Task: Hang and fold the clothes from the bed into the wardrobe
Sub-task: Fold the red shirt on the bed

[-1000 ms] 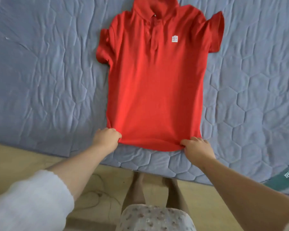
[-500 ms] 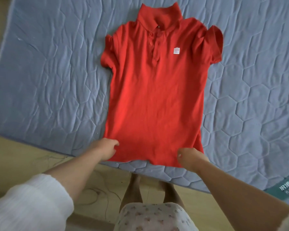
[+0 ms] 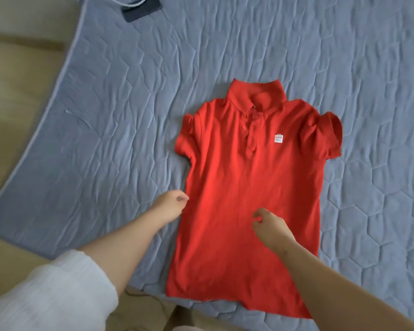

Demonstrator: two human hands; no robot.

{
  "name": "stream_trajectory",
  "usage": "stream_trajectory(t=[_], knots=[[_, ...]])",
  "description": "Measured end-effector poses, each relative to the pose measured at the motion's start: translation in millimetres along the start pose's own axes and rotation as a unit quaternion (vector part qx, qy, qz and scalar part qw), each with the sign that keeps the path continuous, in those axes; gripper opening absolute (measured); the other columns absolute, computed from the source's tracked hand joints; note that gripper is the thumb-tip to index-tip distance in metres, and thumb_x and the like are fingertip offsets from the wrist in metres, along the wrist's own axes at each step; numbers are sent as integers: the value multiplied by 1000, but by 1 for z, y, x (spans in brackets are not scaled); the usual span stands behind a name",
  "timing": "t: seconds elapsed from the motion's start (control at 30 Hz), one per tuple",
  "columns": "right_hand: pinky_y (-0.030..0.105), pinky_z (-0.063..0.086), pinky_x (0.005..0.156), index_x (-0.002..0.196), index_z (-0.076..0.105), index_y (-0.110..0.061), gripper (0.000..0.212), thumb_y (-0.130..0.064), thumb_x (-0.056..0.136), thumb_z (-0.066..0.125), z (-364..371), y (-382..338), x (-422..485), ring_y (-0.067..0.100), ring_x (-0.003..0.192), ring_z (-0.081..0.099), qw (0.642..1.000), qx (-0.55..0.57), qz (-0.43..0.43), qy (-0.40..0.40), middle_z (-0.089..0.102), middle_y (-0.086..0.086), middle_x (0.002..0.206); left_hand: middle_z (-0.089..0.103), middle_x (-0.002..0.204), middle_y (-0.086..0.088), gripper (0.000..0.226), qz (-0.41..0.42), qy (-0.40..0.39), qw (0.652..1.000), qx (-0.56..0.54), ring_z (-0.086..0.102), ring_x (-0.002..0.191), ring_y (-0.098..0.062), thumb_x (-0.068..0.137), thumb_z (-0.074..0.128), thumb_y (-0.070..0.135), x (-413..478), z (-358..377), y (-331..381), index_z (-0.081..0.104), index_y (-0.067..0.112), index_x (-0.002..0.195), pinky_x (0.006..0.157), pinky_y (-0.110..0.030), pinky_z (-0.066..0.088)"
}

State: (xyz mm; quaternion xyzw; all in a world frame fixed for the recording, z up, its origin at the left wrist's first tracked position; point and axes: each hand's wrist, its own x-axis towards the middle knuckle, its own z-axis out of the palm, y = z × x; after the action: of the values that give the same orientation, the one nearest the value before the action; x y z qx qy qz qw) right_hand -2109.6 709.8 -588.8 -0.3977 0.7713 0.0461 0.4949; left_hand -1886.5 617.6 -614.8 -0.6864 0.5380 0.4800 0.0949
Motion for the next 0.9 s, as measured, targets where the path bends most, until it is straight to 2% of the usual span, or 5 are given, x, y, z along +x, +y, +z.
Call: stream_trajectory(t=[0.13,0.3,0.4,0.7,0.9], knots=[[31,47,79,124,51,-18,38,-15,88,41,7,-39,58,28,98,59,997,61,15,39,59,10,117,56,82,-2,28,-104,53,946,-301,53,63,-11,97,42,17,60,-19,17,49,11,124,55,-23,39],[27,41,77,128,49,-18,41,-15,87,47,15,-66,126,30,102,57,990,115,6,80,58,12,117,55,126,-6,53,-159,67,897,-407,55,111,-24,90,53,43,130,-26,39,44,12,132,98,-38,40],[23,35,79,134,42,-20,49,-14,86,50,23,-65,148,26,109,53,987,134,-16,90,55,9,121,63,94,0,37,-167,-49,834,-524,59,83,-15,83,62,42,153,-30,52,56,21,112,71,-32,45],[24,36,76,128,46,-19,43,-9,87,49,19,-36,155,19,92,54,969,193,-12,154,58,-2,101,65,106,-11,25,-150,64,796,-583,57,81,-22,87,55,4,187,-38,27,57,4,112,88,-35,50],[23,35,80,128,47,-19,44,-12,85,52,19,-36,164,20,98,53,976,182,-7,119,55,5,113,63,74,-4,15,-187,72,794,-574,58,70,-16,83,52,-1,173,-55,-11,58,12,78,60,-29,52]])
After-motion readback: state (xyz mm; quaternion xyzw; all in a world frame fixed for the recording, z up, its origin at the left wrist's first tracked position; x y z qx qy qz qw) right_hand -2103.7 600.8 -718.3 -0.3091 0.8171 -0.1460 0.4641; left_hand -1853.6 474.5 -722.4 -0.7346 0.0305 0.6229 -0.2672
